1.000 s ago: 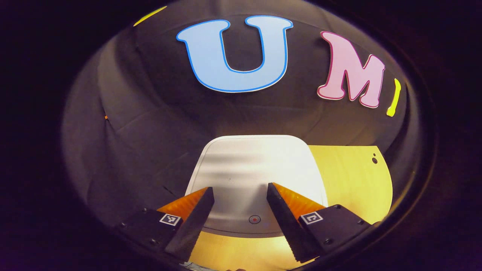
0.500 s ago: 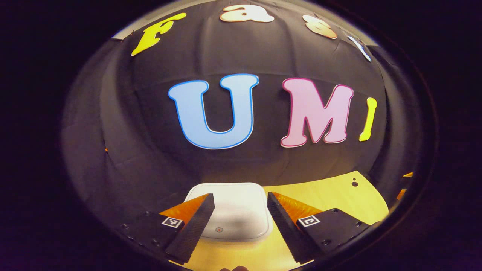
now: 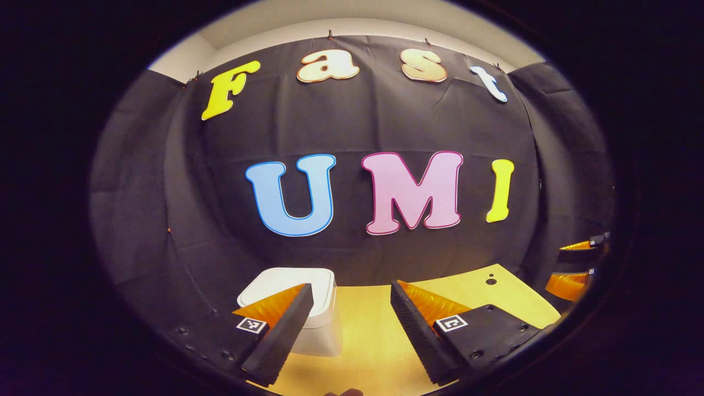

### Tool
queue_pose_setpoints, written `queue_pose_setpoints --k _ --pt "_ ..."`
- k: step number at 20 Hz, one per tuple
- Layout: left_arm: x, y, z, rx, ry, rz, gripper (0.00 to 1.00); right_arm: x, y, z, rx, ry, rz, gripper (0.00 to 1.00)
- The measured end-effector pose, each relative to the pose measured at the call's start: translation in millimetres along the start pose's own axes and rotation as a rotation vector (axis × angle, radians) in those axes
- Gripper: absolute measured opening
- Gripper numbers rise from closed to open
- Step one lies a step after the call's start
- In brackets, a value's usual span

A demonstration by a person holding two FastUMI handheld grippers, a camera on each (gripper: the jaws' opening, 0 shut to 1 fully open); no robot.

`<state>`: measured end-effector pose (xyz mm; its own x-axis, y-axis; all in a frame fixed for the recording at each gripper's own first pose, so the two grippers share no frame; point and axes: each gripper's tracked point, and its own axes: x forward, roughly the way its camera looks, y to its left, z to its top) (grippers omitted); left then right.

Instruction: Press the lid of the desktop garbage bin to open it, pick up the crumpled paper on the desktop and throw it into the bin, then pick up the pop can on the desktop and drop it into the bin, and finally close the garbage bin lid.

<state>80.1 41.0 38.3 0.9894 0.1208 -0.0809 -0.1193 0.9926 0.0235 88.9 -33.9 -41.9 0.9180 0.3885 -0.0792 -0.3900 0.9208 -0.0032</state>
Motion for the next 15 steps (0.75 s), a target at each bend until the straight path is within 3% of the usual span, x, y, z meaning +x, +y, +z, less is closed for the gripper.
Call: queue_pose_setpoints --k 4,8,9,15 --pt "-43 -41 -8 0.002 -0.020 -0.049 0.95 -23 8 17 -0.049 -0.064 -0.017 0.98" --pt "-73 -61 -13 -0.068 -0.014 -0.112 0.95 -43 19 27 -0.036 -0.075 -0.061 0.94" --pt "-79 -59 -13 -0.072 -0.016 -0.119 0.95 -51 24 34 -0.038 -0.090 -0.071 0.97" --pt "-104 -47 -15 -0.077 -0.028 -0.154 0.95 -79 43 41 -0.069 -0.103 -0.112 0.94"
